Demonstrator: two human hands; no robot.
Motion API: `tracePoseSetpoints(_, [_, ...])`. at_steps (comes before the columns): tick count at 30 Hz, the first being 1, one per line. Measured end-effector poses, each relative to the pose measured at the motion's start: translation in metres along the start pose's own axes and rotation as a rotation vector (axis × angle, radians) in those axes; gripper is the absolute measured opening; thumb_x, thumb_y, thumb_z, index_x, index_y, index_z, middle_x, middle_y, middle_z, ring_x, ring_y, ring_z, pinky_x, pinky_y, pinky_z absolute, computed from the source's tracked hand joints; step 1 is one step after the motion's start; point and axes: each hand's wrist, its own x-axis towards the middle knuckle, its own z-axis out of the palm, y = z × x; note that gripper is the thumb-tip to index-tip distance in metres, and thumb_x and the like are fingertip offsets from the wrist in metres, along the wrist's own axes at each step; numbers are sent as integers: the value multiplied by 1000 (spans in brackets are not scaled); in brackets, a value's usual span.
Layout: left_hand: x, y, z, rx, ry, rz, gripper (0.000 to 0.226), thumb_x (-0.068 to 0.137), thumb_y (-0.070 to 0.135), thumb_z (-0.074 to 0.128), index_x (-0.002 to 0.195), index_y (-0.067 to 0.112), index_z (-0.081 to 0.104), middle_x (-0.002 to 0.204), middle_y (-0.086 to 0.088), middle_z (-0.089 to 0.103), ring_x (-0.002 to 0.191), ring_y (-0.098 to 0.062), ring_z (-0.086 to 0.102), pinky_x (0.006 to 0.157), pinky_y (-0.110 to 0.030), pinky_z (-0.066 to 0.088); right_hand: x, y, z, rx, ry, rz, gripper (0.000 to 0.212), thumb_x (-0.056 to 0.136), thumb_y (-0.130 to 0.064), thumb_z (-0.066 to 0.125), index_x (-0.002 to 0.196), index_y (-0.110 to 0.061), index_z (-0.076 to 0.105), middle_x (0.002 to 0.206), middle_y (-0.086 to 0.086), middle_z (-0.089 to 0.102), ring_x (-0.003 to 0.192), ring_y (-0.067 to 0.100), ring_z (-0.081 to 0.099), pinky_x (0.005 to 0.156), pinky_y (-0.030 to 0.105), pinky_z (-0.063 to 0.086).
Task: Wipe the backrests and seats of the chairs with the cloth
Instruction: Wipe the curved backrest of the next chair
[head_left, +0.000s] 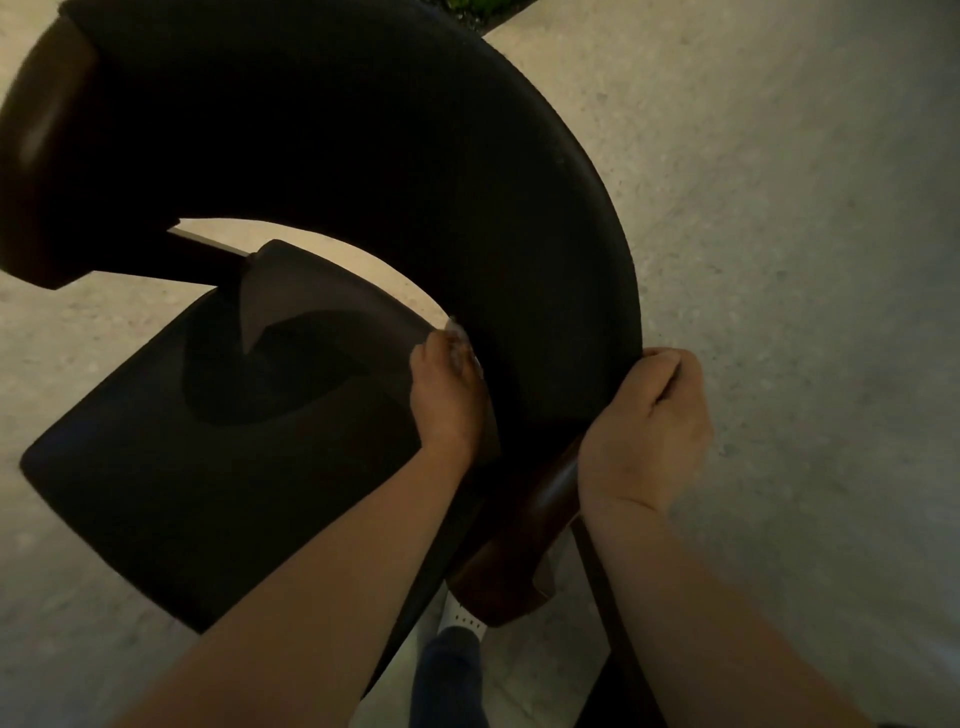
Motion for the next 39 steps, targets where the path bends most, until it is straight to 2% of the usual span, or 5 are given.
tracePoseSetpoints(11, [-10,22,-13,-173,50,213,13,100,28,45,107,39,43,115,5,49,97,-1,55,73,-11,48,-1,-2,0,-28,14,2,30,98,-28,29,74,-23,47,62,-5,43,55,8,38,52,24,33])
tracePoseSetpoints(17, [1,16,-28,-101,-88,-71,8,101,18,46,101,20,54,99,0,58,92,-16,60,83,-26,49,-1,-4,-1,-25,8,10,29,99,-26,30,75,-24,47,64,-5,43,56,8,39,53,24,34])
tracePoseSetpoints(23, [-13,82,-58,-147,97,399,9,100,22,48,104,15,52,108,-1,50,88,9,50,70,-4,41,-2,-5,-1,-26,21,2,31,98,-25,30,75,-17,48,61,-6,41,55,8,38,51,21,30])
tracePoseSetpoints(29, [-25,151,-41,12,91,749,16,93,22,60,106,12,64,103,-6,52,87,-14,51,70,-26,48,0,-10,-2,-45,30,13,28,96,-23,30,71,-19,44,59,-10,38,51,3,35,49,10,29])
tracePoseSetpoints(39, [-13,137,-40,109,169,668,33,90,40,43,99,13,59,100,-5,55,82,-13,52,66,-23,45,-1,-8,-1,-56,5,22,29,96,-25,29,76,-17,49,64,-6,43,56,3,40,51,21,28])
